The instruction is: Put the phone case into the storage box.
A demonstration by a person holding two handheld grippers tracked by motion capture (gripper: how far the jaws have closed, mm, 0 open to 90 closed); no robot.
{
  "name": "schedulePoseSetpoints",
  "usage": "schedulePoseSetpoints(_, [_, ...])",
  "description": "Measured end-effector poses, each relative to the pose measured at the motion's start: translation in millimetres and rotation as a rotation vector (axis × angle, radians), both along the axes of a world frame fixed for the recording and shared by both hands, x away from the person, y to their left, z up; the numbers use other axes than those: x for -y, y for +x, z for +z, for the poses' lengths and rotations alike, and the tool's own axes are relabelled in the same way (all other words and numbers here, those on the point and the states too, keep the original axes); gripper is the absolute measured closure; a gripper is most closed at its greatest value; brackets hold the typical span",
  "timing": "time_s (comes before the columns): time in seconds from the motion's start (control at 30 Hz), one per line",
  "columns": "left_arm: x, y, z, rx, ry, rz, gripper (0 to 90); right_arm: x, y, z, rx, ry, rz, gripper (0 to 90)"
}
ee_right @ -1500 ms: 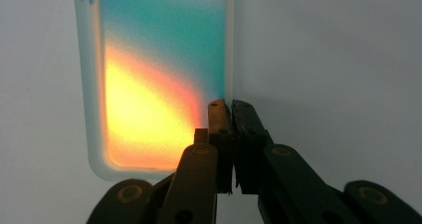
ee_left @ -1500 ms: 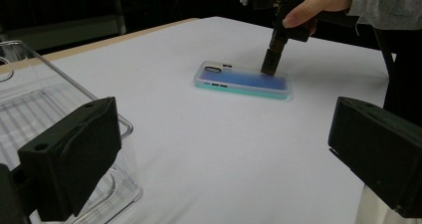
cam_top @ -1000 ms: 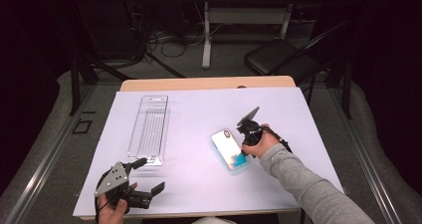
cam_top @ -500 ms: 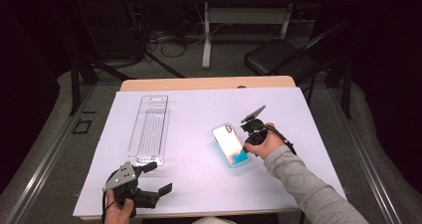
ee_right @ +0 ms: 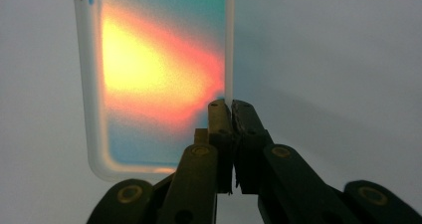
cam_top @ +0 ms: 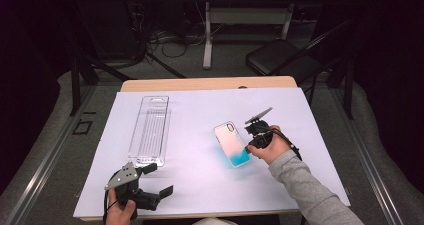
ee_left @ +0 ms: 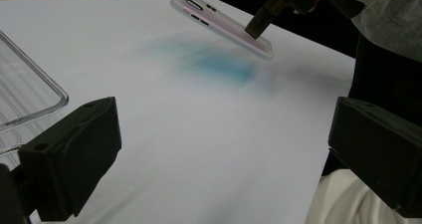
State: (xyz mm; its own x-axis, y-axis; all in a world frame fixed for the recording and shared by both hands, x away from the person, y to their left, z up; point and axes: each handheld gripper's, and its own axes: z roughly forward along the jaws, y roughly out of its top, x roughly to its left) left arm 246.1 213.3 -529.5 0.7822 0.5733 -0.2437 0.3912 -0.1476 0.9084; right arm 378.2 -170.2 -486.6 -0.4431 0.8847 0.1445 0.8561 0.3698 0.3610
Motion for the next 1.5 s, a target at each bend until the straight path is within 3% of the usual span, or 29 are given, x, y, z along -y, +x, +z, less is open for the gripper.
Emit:
schedulePoseSetpoints(0.07, [0.3,0.3,0.0,-0.002,-0.007,0.006,0.4,-0.1,-2.6,3.5,-0.006,-0.009,0.011,87.9])
schedulePoseSetpoints(0.1, [0.5,0.4,0.3,-0.002,-0.007,0.015,0.4,-1.0,-4.0,0.5,0.040,0.033,0.004,87.9])
schedulePoseSetpoints(0.2, [0.5,1.3,1.2,0.000,-0.024,0.026,0.4,-2.4,-6.6,3.7,0.043,0.031,0.009,87.9])
schedulePoseSetpoints(0.23, [0.7,1.7,1.5,0.002,-0.024,0.030,0.4,-3.6,-7.2,1.9,0.067,0.057,0.002,87.9])
schedulePoseSetpoints(0.27, [1.0,1.8,1.9,0.001,-0.020,0.034,0.4,-3.6,-7.4,4.3,0.048,0.037,0.010,87.9])
schedulePoseSetpoints(0.3, [1.1,1.9,2.2,0.004,-0.018,0.037,0.4,-4.3,-7.7,2.7,0.068,0.049,0.008,87.9])
schedulePoseSetpoints(0.33, [1.3,2.0,2.5,0.006,-0.019,0.038,0.4,-4.1,-7.7,4.5,0.053,0.029,0.015,87.9])
schedulePoseSetpoints(0.4, [1.9,2.2,3.4,0.007,-0.022,0.041,0.4,-4.6,-7.8,5.2,0.051,0.031,0.014,88.0])
schedulePoseSetpoints(0.43, [1.9,2.2,3.4,0.007,-0.022,0.041,0.4,-4.7,-7.7,2.0,0.090,0.065,0.009,88.0])
schedulePoseSetpoints(0.47, [2.8,2.5,4.6,0.008,-0.017,0.048,0.4,-4.8,-8.0,3.8,0.074,0.056,0.008,87.9])
schedulePoseSetpoints(0.63, [5.9,7.6,6.1,-0.036,-0.054,0.058,0.5,-5.0,-8.7,1.9,0.101,0.067,0.006,87.9])
schedulePoseSetpoints(1.03, [15.0,19.7,8.6,-0.052,-0.035,0.094,0.6,-1.5,-9.7,0.9,0.126,0.094,-0.011,87.9])
schedulePoseSetpoints(1.07, [15.0,19.7,8.6,-0.052,-0.035,0.094,0.6,-1.0,-9.8,-0.9,0.146,0.115,-0.017,88.0])
schedulePoseSetpoints(1.17, [15.5,21.0,10.2,-0.044,-0.031,0.105,0.7,0.7,-10.6,-0.3,0.136,0.112,-0.024,87.9])
schedulePoseSetpoints(1.5, [23.2,29.6,17.9,-0.047,-0.013,0.121,1.1,3.1,-14.6,0.1,0.170,0.118,-0.026,87.9])
